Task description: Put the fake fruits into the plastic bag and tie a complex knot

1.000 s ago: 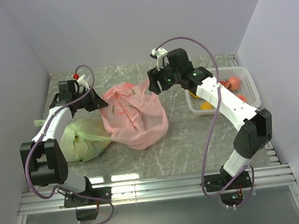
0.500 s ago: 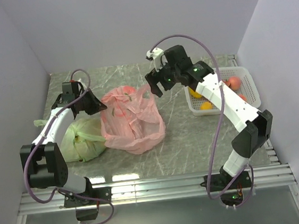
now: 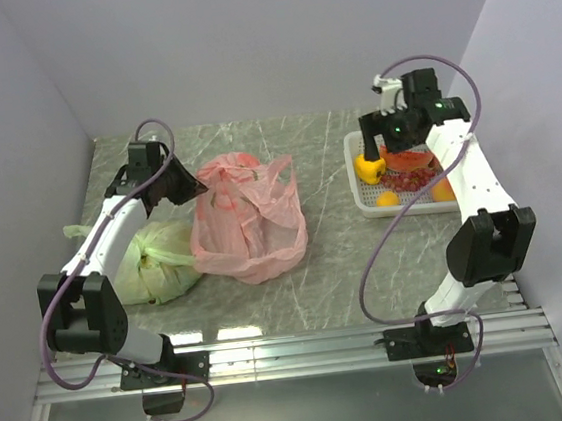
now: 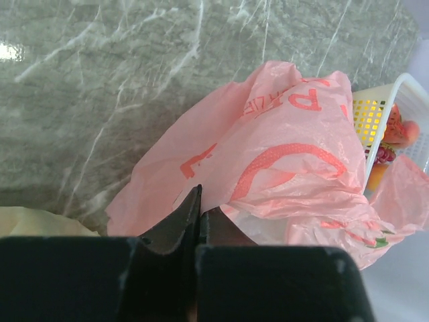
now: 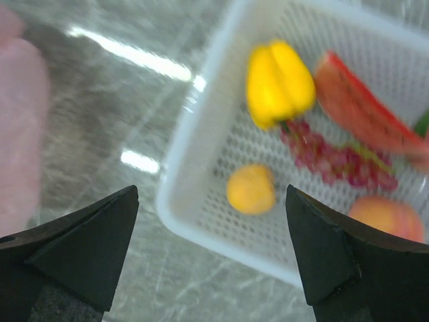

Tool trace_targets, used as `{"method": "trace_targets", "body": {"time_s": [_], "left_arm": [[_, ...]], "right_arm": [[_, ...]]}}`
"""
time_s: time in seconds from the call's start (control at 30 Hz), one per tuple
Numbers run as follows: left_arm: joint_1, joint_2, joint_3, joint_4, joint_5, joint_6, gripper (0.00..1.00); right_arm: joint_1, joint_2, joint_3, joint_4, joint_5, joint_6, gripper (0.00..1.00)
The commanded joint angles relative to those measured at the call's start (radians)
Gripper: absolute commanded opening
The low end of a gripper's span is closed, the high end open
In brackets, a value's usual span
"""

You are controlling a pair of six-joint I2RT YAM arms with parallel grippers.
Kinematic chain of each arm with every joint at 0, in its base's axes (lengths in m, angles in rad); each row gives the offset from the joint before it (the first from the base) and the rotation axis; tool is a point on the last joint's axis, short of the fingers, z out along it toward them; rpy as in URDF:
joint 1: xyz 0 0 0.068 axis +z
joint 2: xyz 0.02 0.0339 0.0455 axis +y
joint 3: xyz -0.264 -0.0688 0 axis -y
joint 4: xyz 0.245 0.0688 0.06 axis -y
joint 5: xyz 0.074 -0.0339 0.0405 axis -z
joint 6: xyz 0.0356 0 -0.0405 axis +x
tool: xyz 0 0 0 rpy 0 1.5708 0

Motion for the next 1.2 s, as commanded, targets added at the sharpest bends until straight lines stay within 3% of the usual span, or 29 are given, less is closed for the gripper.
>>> {"method": "trace_targets", "body": {"time_s": [0.0, 0.13, 0.3, 0.8, 1.17], "left_arm": [[-0.023, -0.045, 0.062, -0.005, -0.060, 0.010, 0.05], [-0.034, -0.019, 0.142, -0.047, -0.064, 0.049, 0.05], [-0.040, 0.037, 0.180, -0.067, -0.045, 0.060, 0.06], [-0.041, 0.156, 0.334, -0.110, 0.004, 0.107, 0.14], [-0.043, 0.158, 0.305, -0.080, 0.022, 0.113, 0.14]], "right_arm": [[-0.085, 0.027, -0.012, -0.030, -0.020, -0.018, 0.96], [-0.178, 0.053, 0.002, -0.002, -0.005, -0.120, 0.96], [-0.198, 0.149, 0.091, -0.091, -0.080, -0.346, 0.93], [-0.048, 0.361, 0.083, 0.113, 0.061, -0.236, 0.93], [-0.037, 0.496, 0.131, 0.118, 0.054, -0.185, 0.91]]}}
